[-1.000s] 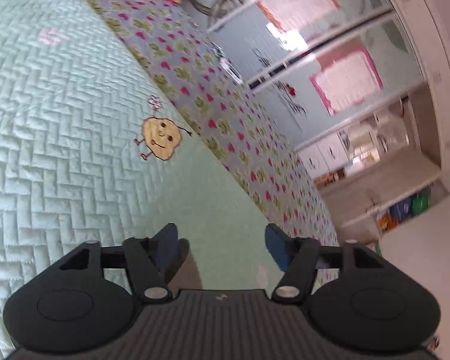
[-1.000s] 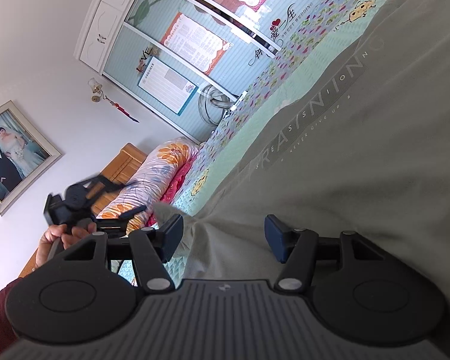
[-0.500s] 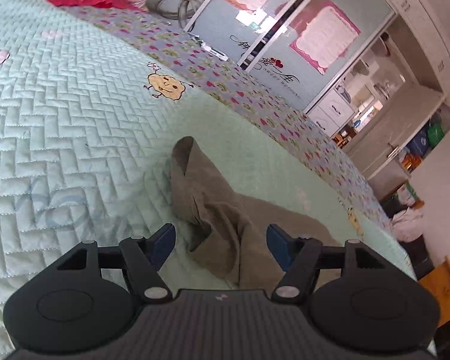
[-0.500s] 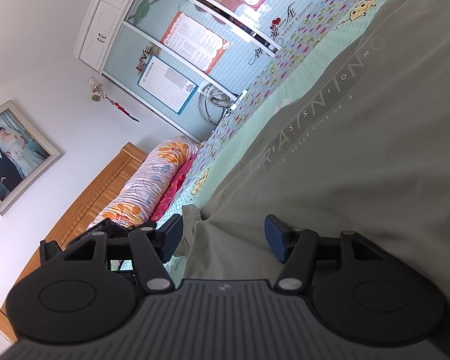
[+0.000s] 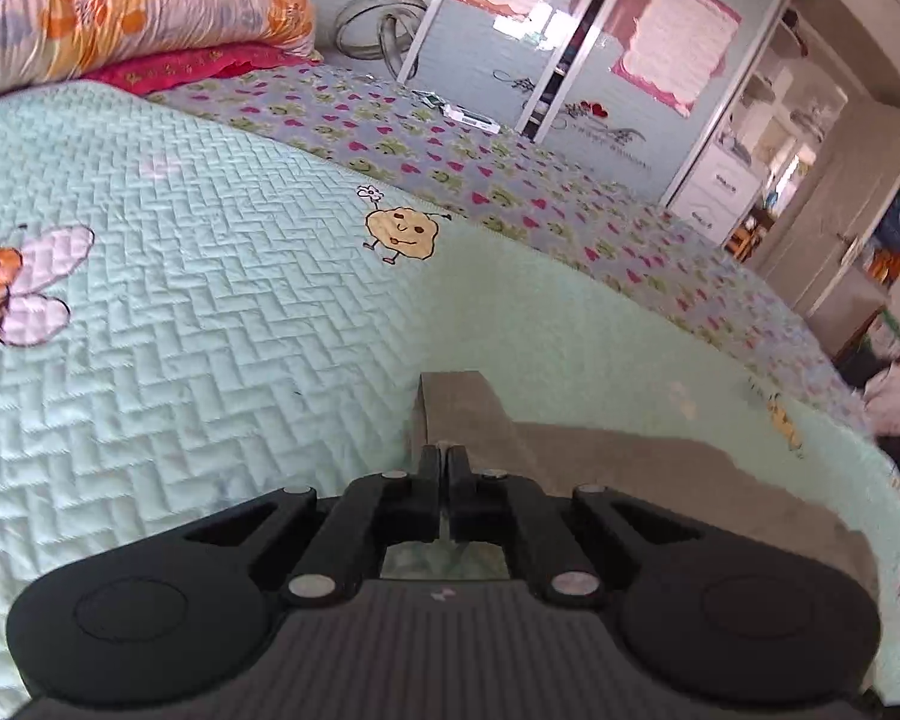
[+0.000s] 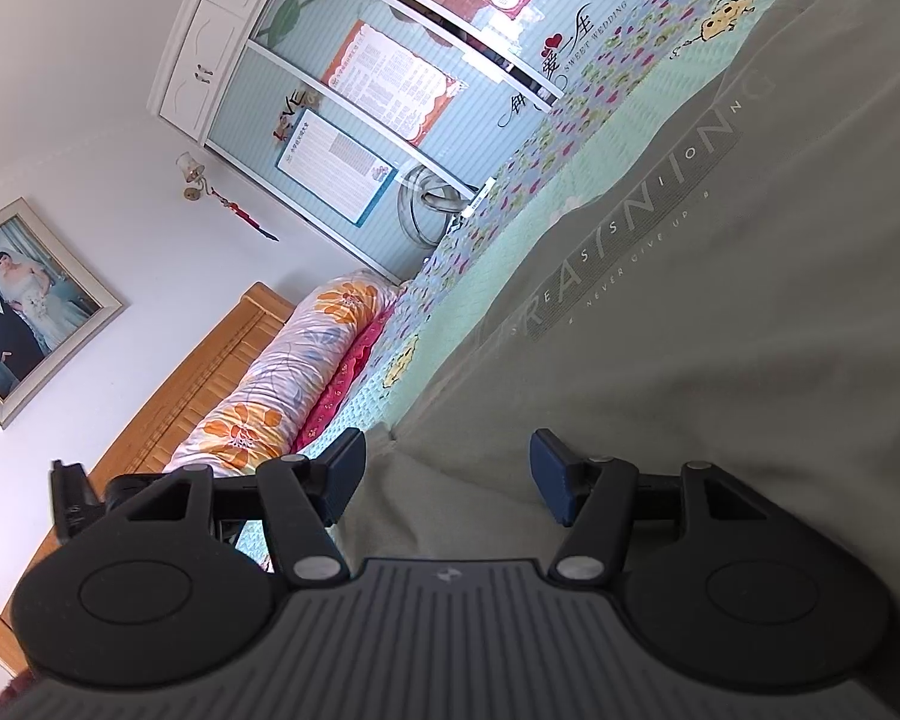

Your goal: Fold clothes

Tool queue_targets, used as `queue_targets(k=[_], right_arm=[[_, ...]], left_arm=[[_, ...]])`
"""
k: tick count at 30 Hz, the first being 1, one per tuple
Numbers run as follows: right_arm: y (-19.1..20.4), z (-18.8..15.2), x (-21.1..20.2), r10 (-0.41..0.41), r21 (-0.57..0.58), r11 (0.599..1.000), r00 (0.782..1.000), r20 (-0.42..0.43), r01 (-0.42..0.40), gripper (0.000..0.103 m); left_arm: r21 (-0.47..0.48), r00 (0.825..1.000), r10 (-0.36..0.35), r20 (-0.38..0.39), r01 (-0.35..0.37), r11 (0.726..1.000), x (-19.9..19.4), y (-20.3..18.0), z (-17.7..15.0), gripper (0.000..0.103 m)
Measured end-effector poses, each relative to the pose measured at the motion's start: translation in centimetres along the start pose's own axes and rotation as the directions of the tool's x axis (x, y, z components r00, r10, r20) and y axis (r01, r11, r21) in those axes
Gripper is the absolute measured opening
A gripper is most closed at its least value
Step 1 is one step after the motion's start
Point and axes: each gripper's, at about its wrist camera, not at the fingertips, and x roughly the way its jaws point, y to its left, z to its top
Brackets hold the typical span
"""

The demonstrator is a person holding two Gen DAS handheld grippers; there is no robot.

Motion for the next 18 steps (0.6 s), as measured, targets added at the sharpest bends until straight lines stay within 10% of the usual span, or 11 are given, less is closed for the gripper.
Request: queue_targets(k=[7, 12, 18], right_arm=[[-0.2, 0.0, -0.3, 0.000, 0.000, 1.000, 1.000, -0.002, 0.000, 0.061], [-0.2, -0.1, -0.4, -0.001, -0.002, 1.000, 1.000, -0.003, 0.001, 0.061], [-0.1, -0.1, -0.5, 0.000, -0.001, 1.000, 1.000, -0.003, 0.000, 0.061]], left_arm=[[-0.040, 0.996, 0.078, -0.032, -0.079, 0.996, -1.7, 2.8, -1.5, 0.007], [-0.106, 1.000, 0.028, -0.006, -0.029, 0.994, -1.6, 2.7, -1.6, 0.054], [-0.032, 0.995, 0.096, -0.041, -0.097, 0.995, 2.8, -0.6, -0.5, 0.055]])
